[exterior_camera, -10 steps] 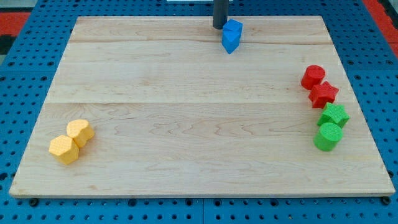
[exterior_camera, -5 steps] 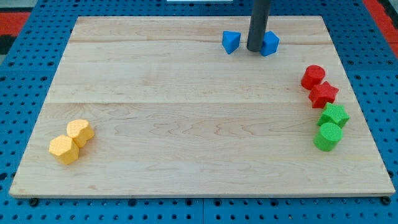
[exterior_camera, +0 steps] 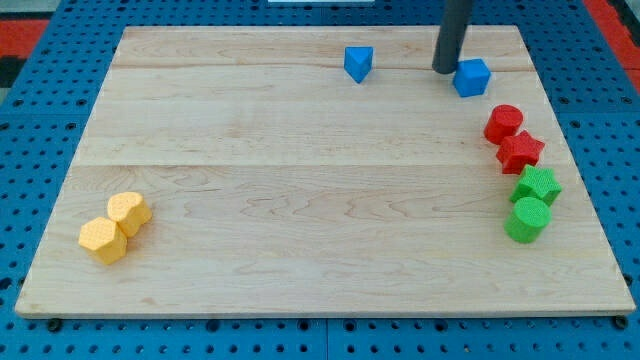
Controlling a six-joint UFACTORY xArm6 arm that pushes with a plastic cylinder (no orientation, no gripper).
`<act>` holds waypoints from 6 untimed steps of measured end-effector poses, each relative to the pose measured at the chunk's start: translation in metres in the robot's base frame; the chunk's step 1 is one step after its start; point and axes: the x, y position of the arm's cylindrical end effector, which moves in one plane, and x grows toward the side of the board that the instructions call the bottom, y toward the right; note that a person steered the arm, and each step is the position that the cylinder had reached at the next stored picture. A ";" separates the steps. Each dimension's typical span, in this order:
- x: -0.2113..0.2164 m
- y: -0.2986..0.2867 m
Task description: Move the blue cube closer to the red circle
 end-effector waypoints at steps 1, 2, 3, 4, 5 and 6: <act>0.018 0.000; 0.011 0.000; -0.012 0.000; -0.004 0.009; 0.001 0.028; 0.006 0.030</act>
